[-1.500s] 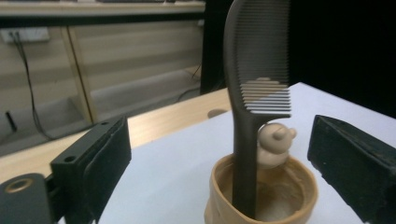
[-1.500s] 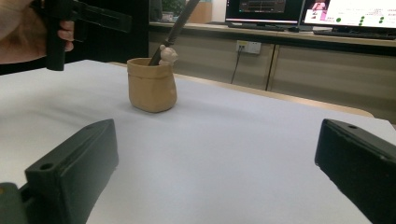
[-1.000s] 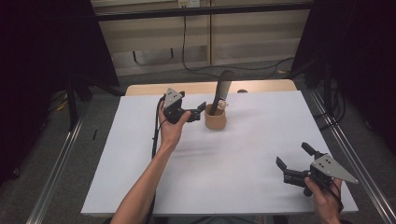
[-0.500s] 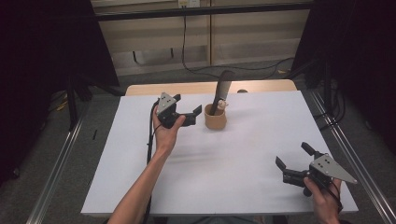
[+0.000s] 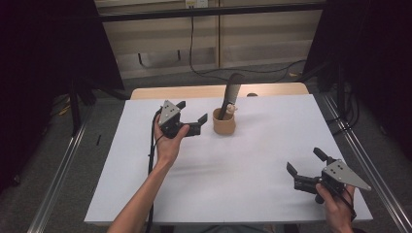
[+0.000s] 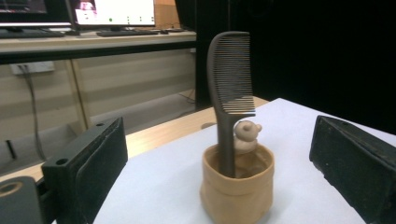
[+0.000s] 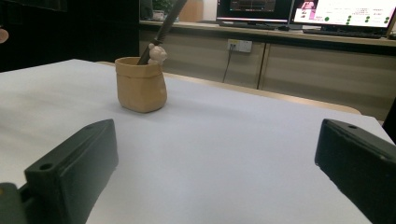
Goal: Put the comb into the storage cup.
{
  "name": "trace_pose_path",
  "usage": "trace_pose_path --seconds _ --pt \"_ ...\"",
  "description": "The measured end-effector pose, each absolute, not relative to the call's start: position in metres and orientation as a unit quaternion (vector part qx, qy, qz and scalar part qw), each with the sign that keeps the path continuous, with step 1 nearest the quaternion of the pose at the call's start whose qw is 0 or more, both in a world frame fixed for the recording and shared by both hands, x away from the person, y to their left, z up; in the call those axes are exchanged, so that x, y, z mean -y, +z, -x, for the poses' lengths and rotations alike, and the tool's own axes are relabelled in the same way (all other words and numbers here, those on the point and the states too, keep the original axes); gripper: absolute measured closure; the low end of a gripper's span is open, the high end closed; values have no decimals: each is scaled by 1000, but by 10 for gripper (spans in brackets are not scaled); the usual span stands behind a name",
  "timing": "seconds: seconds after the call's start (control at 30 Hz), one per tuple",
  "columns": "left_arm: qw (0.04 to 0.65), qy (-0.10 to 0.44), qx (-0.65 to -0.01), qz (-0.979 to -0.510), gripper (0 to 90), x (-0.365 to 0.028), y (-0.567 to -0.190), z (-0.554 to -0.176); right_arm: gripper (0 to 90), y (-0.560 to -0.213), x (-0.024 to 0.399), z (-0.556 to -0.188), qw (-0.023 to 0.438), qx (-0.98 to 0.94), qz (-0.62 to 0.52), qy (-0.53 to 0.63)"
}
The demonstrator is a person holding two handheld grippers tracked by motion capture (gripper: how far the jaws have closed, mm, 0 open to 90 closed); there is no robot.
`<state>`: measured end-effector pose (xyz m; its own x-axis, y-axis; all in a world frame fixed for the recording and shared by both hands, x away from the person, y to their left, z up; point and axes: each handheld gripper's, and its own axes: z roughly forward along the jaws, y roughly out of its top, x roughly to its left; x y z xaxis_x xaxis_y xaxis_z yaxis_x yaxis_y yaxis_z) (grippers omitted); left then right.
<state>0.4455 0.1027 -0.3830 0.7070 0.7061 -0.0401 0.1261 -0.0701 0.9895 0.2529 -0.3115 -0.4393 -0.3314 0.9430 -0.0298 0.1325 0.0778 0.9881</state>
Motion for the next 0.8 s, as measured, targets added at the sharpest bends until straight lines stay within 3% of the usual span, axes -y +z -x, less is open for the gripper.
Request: trace_pose_path --seconds 0.8 --pt "594 273 -331 -680 46 -138 -386 -429 0 -438 311 -250 388 -624 -426 528"
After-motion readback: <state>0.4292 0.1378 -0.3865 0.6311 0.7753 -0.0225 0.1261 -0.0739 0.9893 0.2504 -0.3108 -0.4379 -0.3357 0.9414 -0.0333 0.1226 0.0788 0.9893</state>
